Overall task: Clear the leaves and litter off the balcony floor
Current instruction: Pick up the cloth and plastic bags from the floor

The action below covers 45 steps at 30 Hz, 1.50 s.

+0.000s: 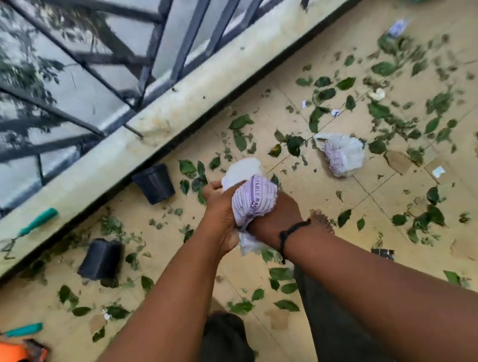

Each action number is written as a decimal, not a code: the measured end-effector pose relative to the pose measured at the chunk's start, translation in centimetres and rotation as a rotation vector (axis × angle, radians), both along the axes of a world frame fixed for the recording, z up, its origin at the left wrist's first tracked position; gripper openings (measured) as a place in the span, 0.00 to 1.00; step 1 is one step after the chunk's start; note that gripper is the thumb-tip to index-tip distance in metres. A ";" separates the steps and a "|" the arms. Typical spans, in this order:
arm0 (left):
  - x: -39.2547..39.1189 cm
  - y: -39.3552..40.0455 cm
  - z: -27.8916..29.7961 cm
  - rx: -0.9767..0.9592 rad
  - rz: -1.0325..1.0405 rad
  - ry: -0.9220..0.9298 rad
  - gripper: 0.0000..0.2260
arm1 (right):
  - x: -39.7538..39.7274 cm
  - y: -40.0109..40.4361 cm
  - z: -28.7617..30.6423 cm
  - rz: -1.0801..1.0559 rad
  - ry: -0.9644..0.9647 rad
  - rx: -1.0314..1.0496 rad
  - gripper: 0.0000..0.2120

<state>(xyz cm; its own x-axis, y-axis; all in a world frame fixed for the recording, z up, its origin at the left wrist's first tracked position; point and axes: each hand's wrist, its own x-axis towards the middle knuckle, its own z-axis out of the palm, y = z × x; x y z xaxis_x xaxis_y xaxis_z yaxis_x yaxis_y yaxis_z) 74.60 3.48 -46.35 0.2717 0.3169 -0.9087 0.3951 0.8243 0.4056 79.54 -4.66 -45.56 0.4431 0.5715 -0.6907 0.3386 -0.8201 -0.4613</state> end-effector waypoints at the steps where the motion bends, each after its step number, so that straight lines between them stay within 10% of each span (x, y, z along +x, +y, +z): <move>1: 0.0 0.2 1.3 0.022 -0.008 -0.007 0.25 | 0.1 0.4 1.5 -0.015 0.088 0.008 0.17; 4: 0.5 1.4 5.7 0.168 -0.042 0.001 0.19 | 1.7 -0.3 6.6 -0.465 0.510 0.227 0.11; 7: 1.5 2.5 9.9 0.190 -0.053 -0.064 0.35 | 2.7 -1.5 11.4 -1.155 1.034 0.525 0.11; 11: 2.2 0.3 17.6 0.504 -0.315 -0.054 0.13 | 0.7 -0.6 14.9 -1.260 1.188 0.639 0.37; 14: 2.3 -2.1 21.1 0.875 -0.711 -0.092 0.13 | 0.1 -0.6 17.7 -1.386 1.300 0.805 0.25; 18: 3.9 -1.9 23.3 1.131 -1.308 -0.047 0.22 | 1.8 -2.4 18.7 -1.452 1.167 0.830 0.32; 22: 5.9 -3.1 25.0 0.974 -1.342 -0.294 0.22 | 5.2 -7.4 19.5 -1.470 0.802 0.644 0.14; 28: 10.3 -11.1 25.5 0.689 -1.381 -0.243 0.15 | 10.5 -17.5 20.2 -1.525 0.512 0.562 0.24; 34: 19.6 -19.6 25.7 0.916 -1.710 -0.252 0.09 | 16.9 -29.5 21.5 -1.444 0.140 0.463 0.04; 39: 25.7 -25.6 26.0 0.979 -2.044 -0.239 0.12 | 20.3 -39.4 24.0 -1.142 -0.098 0.121 0.30; 45: 30.1 -32.0 26.1 1.057 -2.296 -0.317 0.26 | 21.3 -46.4 24.7 -1.005 -0.179 -0.074 0.24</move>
